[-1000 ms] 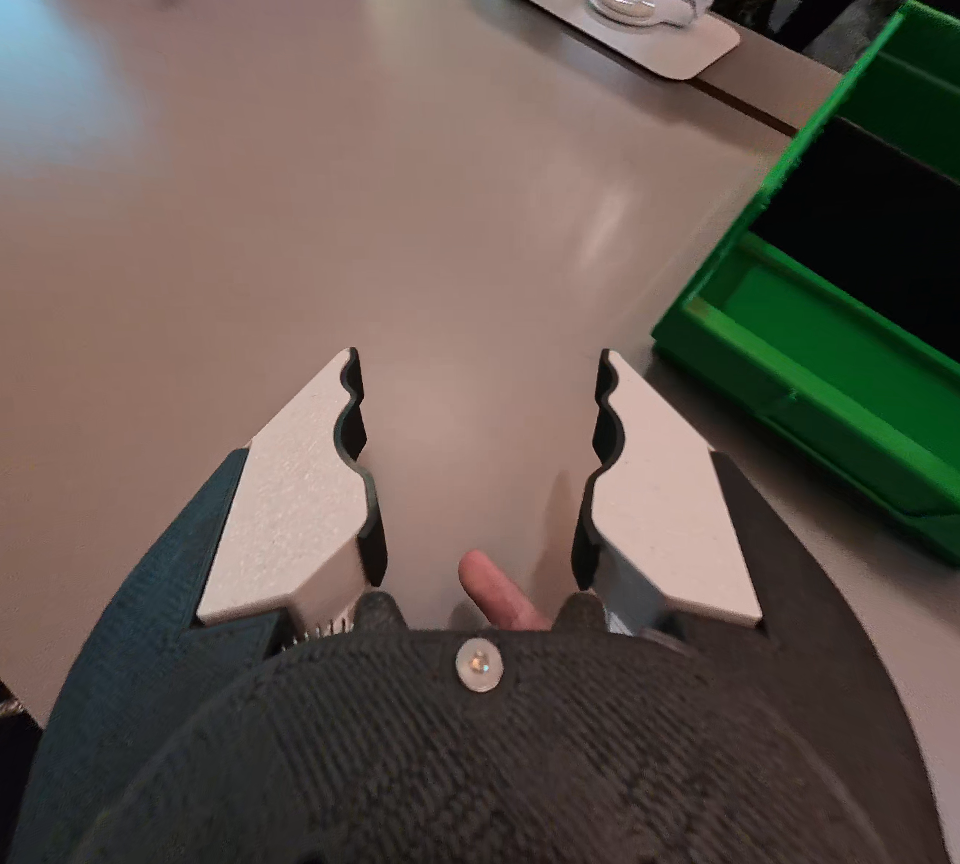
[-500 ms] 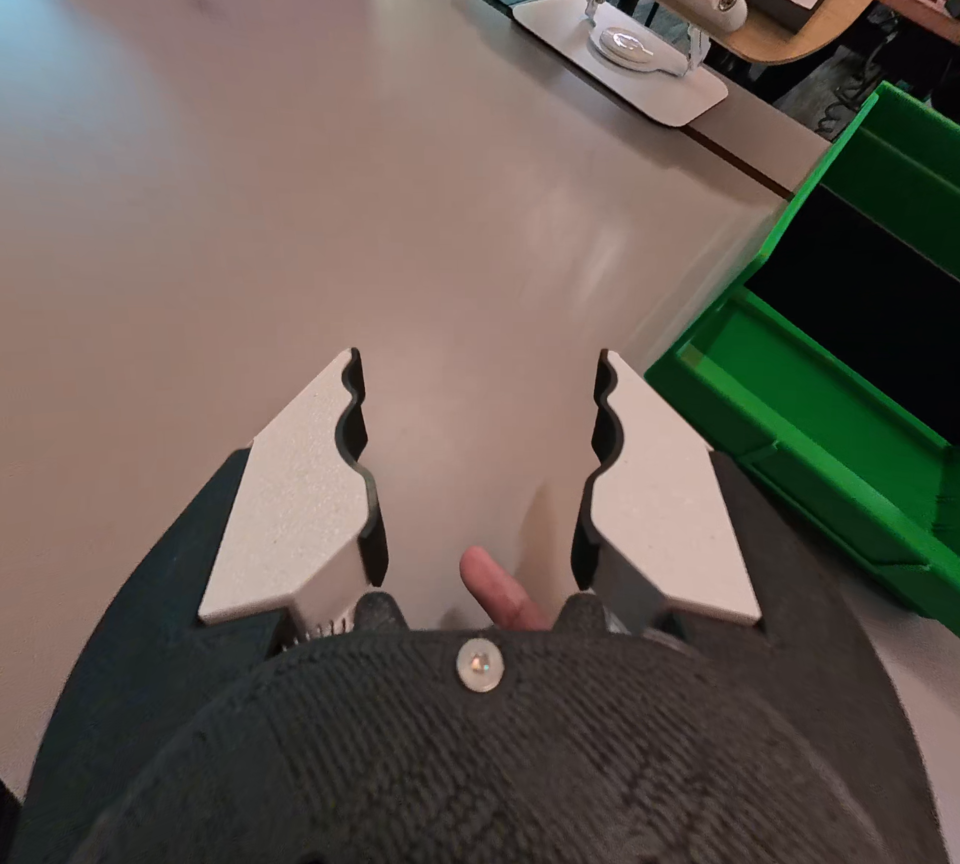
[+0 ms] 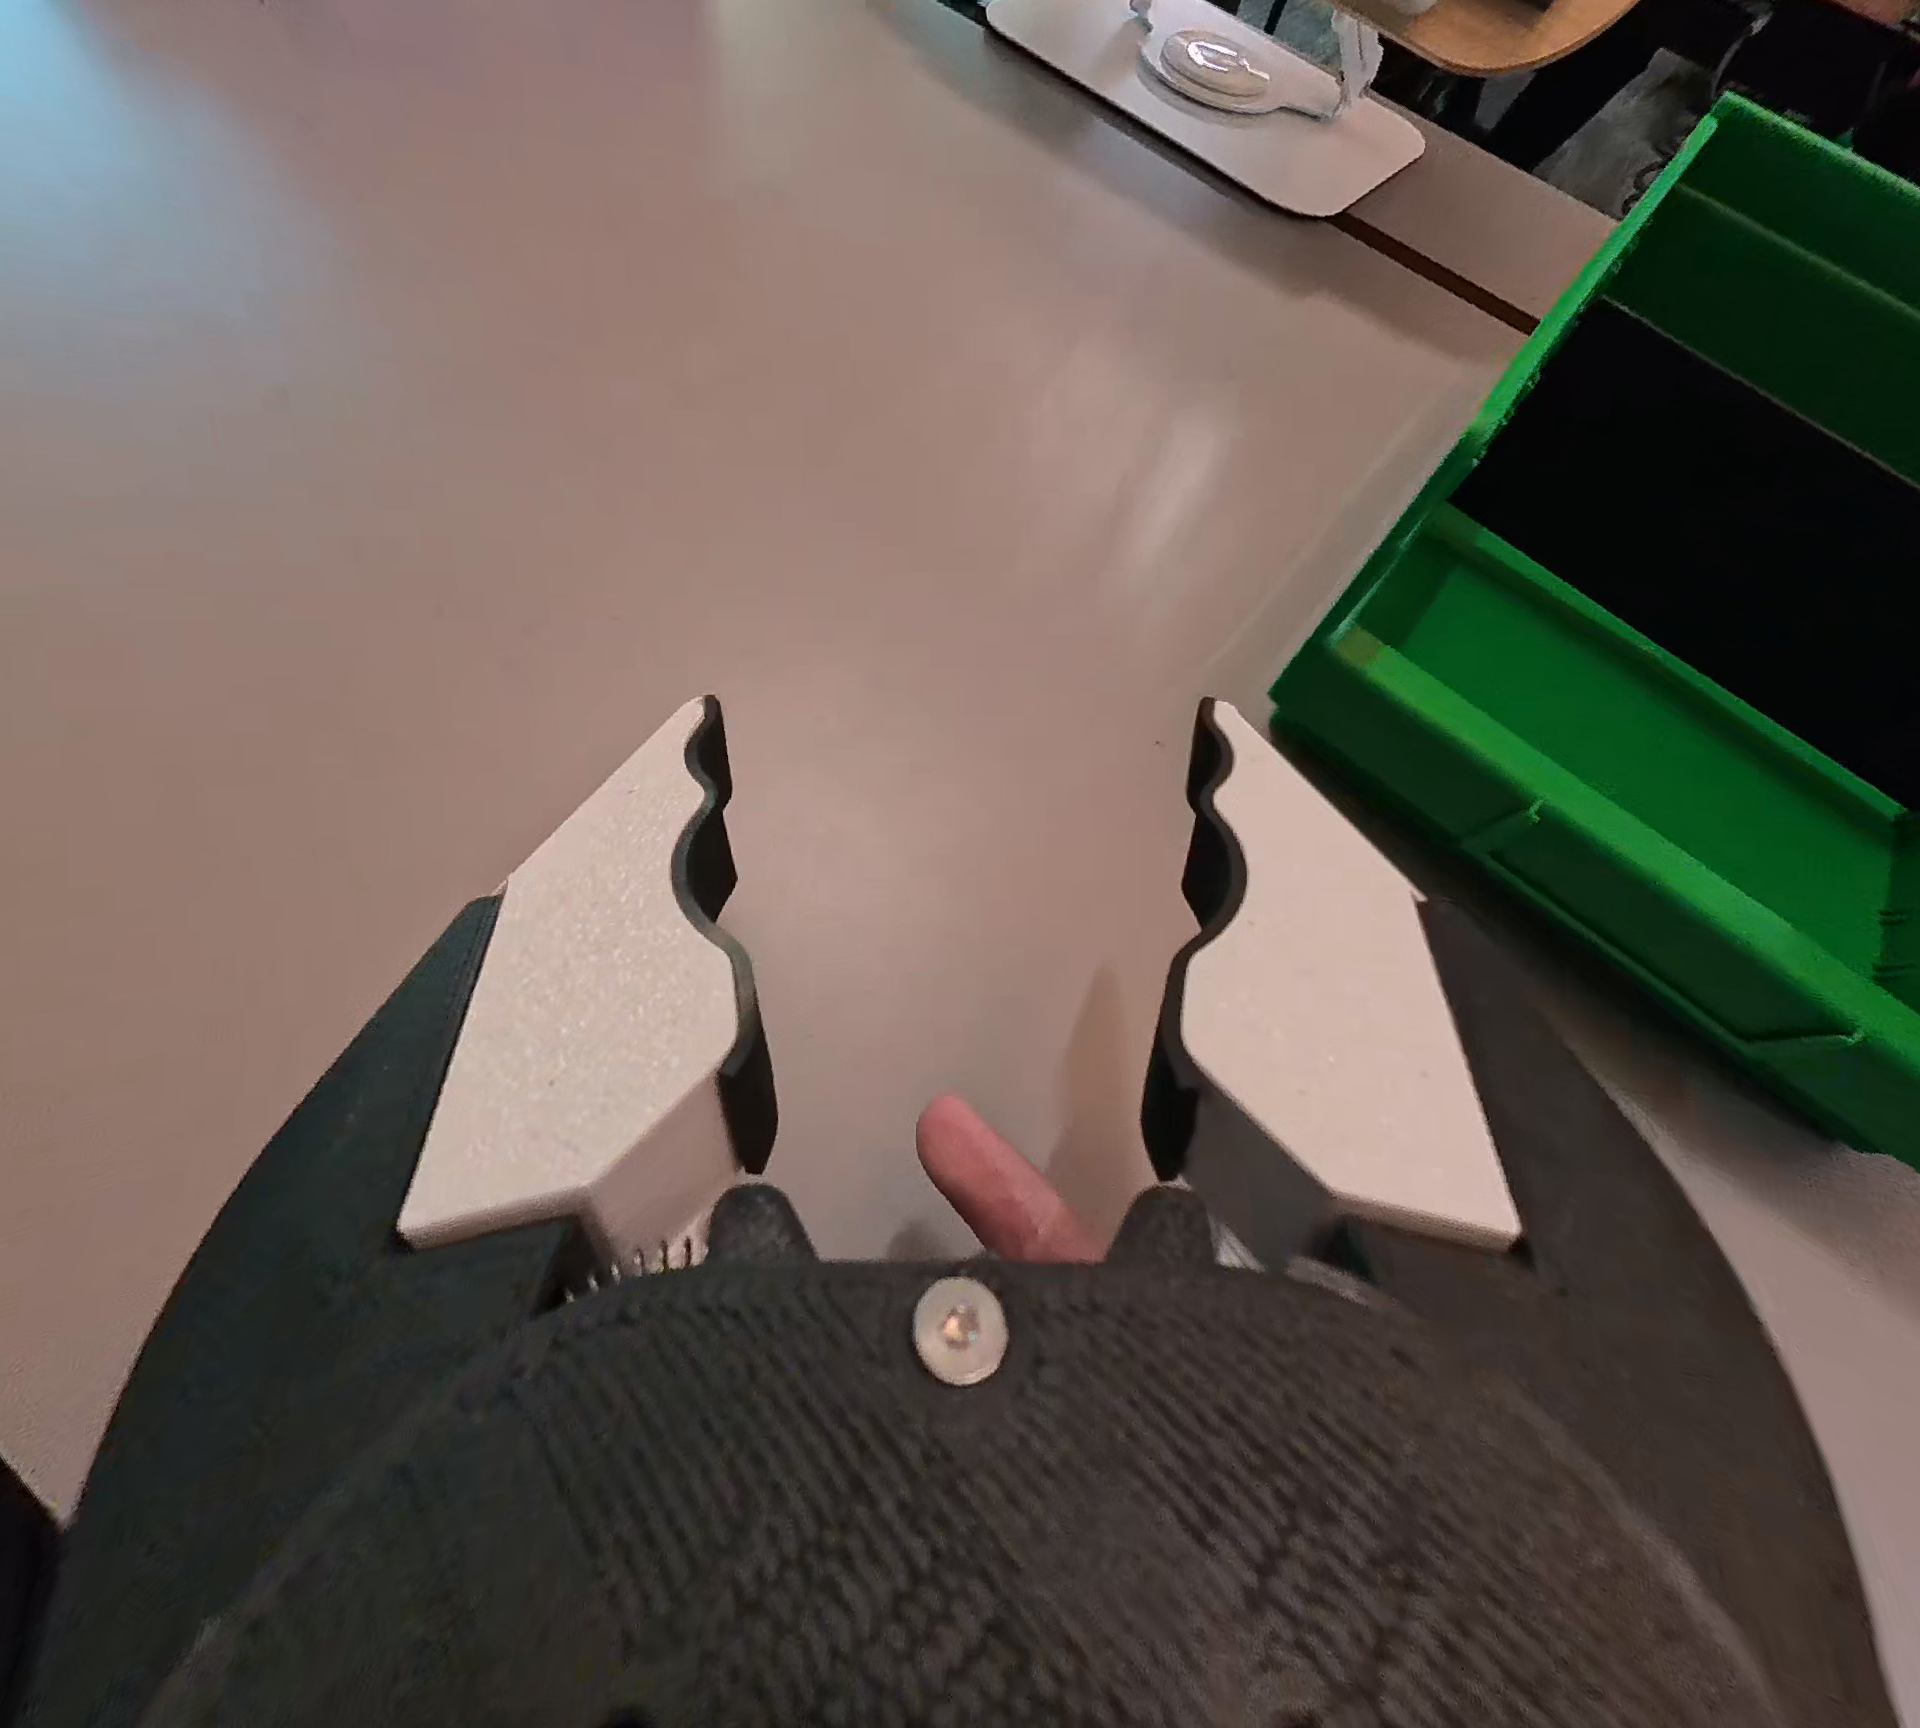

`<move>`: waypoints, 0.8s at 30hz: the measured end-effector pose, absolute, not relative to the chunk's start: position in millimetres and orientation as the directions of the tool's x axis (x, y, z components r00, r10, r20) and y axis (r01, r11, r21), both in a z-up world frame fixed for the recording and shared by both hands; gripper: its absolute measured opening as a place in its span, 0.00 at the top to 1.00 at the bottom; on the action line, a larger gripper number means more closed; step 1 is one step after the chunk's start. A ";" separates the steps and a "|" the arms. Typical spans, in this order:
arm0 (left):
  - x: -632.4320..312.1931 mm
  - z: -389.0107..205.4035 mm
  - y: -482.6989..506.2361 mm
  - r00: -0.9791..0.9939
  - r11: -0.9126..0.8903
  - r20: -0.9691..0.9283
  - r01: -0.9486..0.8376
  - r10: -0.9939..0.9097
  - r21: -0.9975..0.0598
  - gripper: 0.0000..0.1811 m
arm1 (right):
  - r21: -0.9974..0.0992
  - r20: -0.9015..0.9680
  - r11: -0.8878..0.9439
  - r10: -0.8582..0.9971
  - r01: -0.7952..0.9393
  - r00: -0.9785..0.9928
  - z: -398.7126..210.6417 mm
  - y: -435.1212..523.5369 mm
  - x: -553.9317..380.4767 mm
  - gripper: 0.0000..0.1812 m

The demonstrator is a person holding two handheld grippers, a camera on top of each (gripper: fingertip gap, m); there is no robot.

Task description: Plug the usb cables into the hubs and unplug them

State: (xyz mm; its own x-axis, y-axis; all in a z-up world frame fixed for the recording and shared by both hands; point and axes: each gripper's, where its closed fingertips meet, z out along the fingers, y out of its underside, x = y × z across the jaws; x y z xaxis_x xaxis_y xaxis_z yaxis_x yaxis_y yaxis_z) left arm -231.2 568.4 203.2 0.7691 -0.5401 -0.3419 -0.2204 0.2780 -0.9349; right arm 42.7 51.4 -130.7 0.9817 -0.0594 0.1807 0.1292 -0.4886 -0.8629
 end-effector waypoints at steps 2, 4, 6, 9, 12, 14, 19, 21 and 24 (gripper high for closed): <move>-222.7 218.4 547.9 0.729 0.329 -0.357 -0.190 -0.583 -0.925 0.66 | -0.876 0.154 -0.470 -0.054 0.111 0.987 -128.4 54.0 39.7 0.51; -209.5 228.7 521.8 0.664 0.367 -0.379 -0.165 -0.645 -0.915 0.65 | -0.896 0.112 -0.437 -0.042 0.083 0.993 -121.3 59.8 35.7 0.51; -191.4 233.7 489.0 0.561 0.405 -0.407 -0.135 -0.721 -0.904 0.65 | -0.922 0.068 -0.383 -0.014 0.058 0.998 -106.6 69.6 28.9 0.49; -160.0 230.7 427.7 0.333 0.399 -0.385 -0.029 -0.861 -0.917 0.65 | -0.961 0.073 -0.265 0.055 0.085 0.996 -68.4 89.5 18.0 0.43; -129.9 208.9 357.5 0.033 0.361 -0.360 0.069 -0.932 -0.930 0.66 | -0.977 0.151 -0.137 0.108 0.165 0.983 -16.0 112.3 10.3 0.39; -110.6 179.2 312.2 -0.163 0.342 -0.353 0.094 -0.921 -0.935 0.66 | -0.980 0.186 -0.044 0.138 0.194 0.973 25.3 128.6 4.5 0.38; -71.5 86.8 223.8 -0.461 0.392 -0.390 0.096 -0.797 -0.915 0.65 | -0.960 0.272 0.167 0.341 0.227 0.900 95.3 160.8 -38.0 0.42; -65.2 57.8 191.6 -0.549 0.411 -0.396 0.103 -0.736 -0.906 0.65 | -0.939 0.344 0.153 0.419 0.308 0.841 84.6 170.5 -54.4 0.41; -61.4 28.6 160.5 -0.629 0.428 -0.395 0.108 -0.670 -0.898 0.65 | -0.924 0.372 0.143 0.542 0.354 0.753 58.9 171.1 -79.9 0.47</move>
State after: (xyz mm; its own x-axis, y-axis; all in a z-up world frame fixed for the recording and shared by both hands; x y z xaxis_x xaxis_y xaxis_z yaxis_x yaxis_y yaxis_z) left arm -61.4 160.5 28.6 -0.6288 -0.6700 -0.3946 0.1077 0.4276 -0.8975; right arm -79.9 171.1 58.9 0.7532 0.5423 0.3723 0.3540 0.1429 -0.9243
